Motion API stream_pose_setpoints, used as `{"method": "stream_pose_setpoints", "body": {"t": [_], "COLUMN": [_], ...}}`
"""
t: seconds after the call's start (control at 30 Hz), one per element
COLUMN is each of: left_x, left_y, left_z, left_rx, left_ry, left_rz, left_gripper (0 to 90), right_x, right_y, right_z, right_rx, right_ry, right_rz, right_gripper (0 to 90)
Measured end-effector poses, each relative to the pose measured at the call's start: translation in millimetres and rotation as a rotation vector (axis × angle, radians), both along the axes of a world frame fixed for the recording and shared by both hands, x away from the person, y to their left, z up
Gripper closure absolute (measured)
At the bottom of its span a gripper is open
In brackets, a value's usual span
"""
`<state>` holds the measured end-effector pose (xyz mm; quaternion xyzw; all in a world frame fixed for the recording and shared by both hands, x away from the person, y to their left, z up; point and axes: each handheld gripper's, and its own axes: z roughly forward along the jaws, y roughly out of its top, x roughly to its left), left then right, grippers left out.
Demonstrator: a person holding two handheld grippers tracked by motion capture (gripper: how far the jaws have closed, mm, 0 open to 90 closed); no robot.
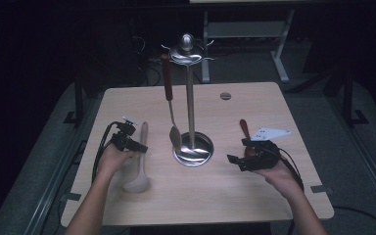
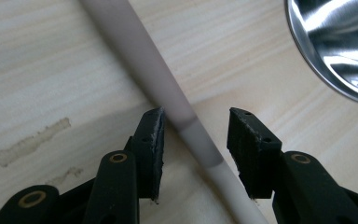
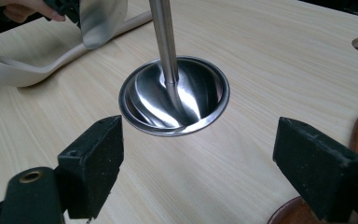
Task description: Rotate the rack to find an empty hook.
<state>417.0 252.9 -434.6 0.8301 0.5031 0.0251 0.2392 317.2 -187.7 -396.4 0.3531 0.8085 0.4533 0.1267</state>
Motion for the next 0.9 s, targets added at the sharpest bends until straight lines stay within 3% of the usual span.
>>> {"method": "stream_pose_setpoints", "body": {"t": [0.1, 0.23, 0.43, 0.67, 0.9], "left_x": [3.6, 8.2, 12.1, 14.7, 18.2], "left_y": [-5.6, -15.2, -19.4, -15.5, -11.7], "left_z": [-2.9, -5.4, -4.3, -3.8, -3.2], "left_rx": [0.034, 0.084, 0.118, 0.085, 0.075], "left_ry": [0.018, 0.003, 0.01, 0.037, 0.051], "left_rz": [-0.008, 0.026, 0.023, 0.05, 0.046], "left_gripper": [55.8, 56.9, 58.7, 61.4, 63.6], "right_x": [0.3, 0.0, -0.1, -0.5, -0.4], "right_y": [-0.8, -0.6, 0.0, -0.2, -1.0], "right_z": [0.4, 1.2, 1.1, 0.8, 0.9], "right_rx": [0.004, 0.009, 0.007, 0.011, 0.009], "right_ry": [0.0, 0.003, 0.003, 0.006, 0.003], "right_rz": [-0.001, -0.005, -0.002, -0.005, -0.003], "right_gripper": [16.1, 16.1, 16.1, 16.1, 16.1]}}
